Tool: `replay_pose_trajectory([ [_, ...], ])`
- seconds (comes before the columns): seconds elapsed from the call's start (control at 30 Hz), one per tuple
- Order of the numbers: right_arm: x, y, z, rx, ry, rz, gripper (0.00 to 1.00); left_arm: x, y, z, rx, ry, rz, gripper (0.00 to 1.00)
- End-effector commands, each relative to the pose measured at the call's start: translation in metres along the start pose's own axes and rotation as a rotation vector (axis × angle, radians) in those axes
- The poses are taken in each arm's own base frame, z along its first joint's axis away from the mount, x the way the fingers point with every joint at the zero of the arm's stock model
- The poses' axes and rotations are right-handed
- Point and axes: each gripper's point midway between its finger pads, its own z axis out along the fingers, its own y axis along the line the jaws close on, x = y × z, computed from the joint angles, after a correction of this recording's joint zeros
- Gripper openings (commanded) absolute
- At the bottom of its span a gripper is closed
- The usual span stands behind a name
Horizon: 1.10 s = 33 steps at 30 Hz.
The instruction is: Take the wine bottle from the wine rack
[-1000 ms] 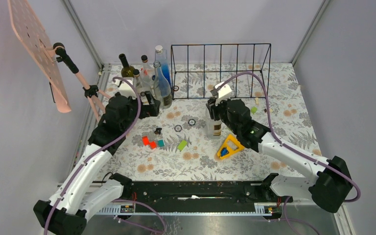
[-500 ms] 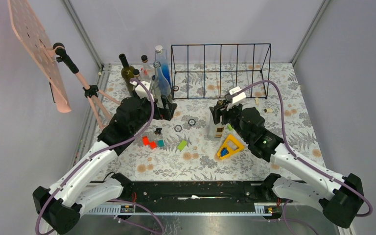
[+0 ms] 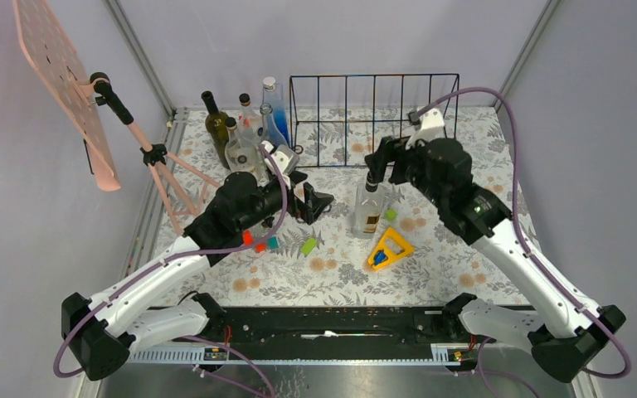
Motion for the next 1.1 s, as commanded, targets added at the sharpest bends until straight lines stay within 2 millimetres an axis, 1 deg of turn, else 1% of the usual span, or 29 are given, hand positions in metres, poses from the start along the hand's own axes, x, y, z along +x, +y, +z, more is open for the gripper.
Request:
replay_pose_trajectory([
  [0.0, 0.022, -0.019, 0.002, -0.018, 0.184, 0.288, 0.81, -0.014, -0.035, 0.013, 0.161, -0.073, 0.077, 0.97],
  [0.07, 0.020, -0.036, 0.002, 0.014, 0.179, 0.365, 0.81, -0.012, -0.045, 0.021, 0.197, -0.060, 0.095, 0.97],
  [0.13, 0.022, -0.047, 0.000, 0.042, 0.176, 0.407, 0.81, -0.011, -0.053, 0.029, 0.230, -0.054, 0.103, 0.97],
  [0.3, 0.037, -0.069, -0.011, 0.113, 0.169, 0.455, 0.81, -0.007, -0.070, 0.051, 0.280, -0.039, 0.123, 0.97],
  [0.43, 0.048, -0.090, -0.025, 0.218, 0.130, 0.442, 0.81, -0.006, -0.074, 0.067, 0.279, -0.049, 0.127, 0.97],
  [0.5, 0.052, -0.096, -0.032, 0.251, 0.125, 0.424, 0.81, -0.007, -0.075, 0.075, 0.280, -0.059, 0.122, 0.97],
  [0.63, 0.060, -0.102, -0.041, 0.283, 0.134, 0.387, 0.81, -0.011, -0.077, 0.087, 0.287, -0.072, 0.117, 0.97],
  [0.87, 0.066, -0.103, -0.049, 0.285, 0.143, 0.368, 0.81, -0.015, -0.068, 0.112, 0.233, -0.103, 0.124, 0.99],
  [0.93, 0.068, -0.103, -0.051, 0.286, 0.143, 0.358, 0.81, -0.012, -0.067, 0.120, 0.227, -0.093, 0.125, 0.98],
  [1.07, 0.071, -0.107, -0.056, 0.304, 0.142, 0.340, 0.81, -0.011, -0.064, 0.133, 0.202, -0.071, 0.121, 0.92],
])
